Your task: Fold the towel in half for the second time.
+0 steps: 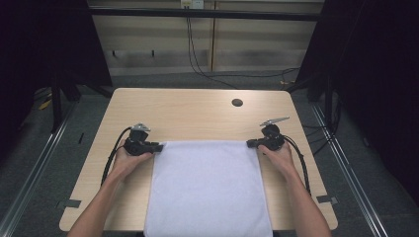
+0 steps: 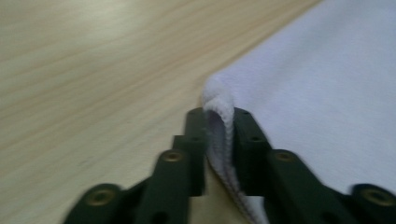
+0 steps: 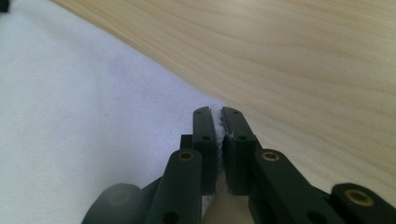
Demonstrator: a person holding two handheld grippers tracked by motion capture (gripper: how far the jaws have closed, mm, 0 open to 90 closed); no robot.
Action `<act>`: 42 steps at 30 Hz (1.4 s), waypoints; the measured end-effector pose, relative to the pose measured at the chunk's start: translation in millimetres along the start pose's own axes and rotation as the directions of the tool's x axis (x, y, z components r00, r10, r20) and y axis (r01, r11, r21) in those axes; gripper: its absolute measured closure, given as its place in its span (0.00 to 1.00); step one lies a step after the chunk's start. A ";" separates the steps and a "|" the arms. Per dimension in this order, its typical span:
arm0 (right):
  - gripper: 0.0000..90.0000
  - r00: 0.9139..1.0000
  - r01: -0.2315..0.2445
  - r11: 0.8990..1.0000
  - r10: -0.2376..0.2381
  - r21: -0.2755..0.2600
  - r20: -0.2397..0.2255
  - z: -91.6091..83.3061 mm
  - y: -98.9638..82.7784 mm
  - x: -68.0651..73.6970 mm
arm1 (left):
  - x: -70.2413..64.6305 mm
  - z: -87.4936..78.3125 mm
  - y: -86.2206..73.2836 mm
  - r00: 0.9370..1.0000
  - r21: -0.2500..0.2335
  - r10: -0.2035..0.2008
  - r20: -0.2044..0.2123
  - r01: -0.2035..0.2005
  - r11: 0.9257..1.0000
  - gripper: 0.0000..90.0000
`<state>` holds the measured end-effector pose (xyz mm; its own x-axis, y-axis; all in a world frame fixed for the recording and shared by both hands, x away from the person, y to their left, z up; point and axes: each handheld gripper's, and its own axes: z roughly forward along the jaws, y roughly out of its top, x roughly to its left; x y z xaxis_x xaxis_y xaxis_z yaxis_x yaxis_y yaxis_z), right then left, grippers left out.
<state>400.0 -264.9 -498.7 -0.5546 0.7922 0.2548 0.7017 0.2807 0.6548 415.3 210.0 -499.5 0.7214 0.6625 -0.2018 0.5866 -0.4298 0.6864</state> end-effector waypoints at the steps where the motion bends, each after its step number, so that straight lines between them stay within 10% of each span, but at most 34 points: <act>1: 0.95 1.000 -0.005 1.000 0.005 -0.011 -0.015 -1.9 1.4 -0.4 | 1.5 -1.4 0.3 1.000 -0.008 -0.012 0.021 0.012 1.000 0.96; 10: 0.96 0.999 0.036 0.990 -0.034 -0.136 0.020 -40.8 45.1 4.4 | 3.9 -31.4 31.6 1.000 -0.131 -0.012 0.000 0.012 0.991 0.97; 20: 0.96 0.998 0.061 0.962 -0.053 -0.266 0.038 -79.0 78.6 8.1 | -11.2 -83.1 76.6 0.997 -0.294 0.052 -0.052 -0.065 0.954 0.97; 25: 0.96 0.994 0.087 0.951 -0.103 -0.295 -0.040 -100.2 67.2 19.0 | -23.3 -97.7 57.5 0.998 -0.325 0.046 0.031 -0.033 0.945 0.97; 32: 0.96 0.980 0.163 0.946 -0.189 -0.282 -0.065 -129.7 38.6 48.3 | -52.0 -122.1 34.8 0.993 -0.309 0.110 0.049 -0.090 0.947 0.97; 42: 0.96 0.974 0.170 0.965 -0.194 -0.198 -0.113 -125.4 -48.4 83.5 | -88.2 -105.1 -50.7 0.986 -0.199 0.103 0.129 -0.076 0.977 0.97</act>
<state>263.6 -280.3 -419.9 -0.7271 0.6564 0.2011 0.4950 0.2982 0.8161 283.2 237.8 -443.1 0.8194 0.5298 -0.2188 0.4454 -0.3481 0.8249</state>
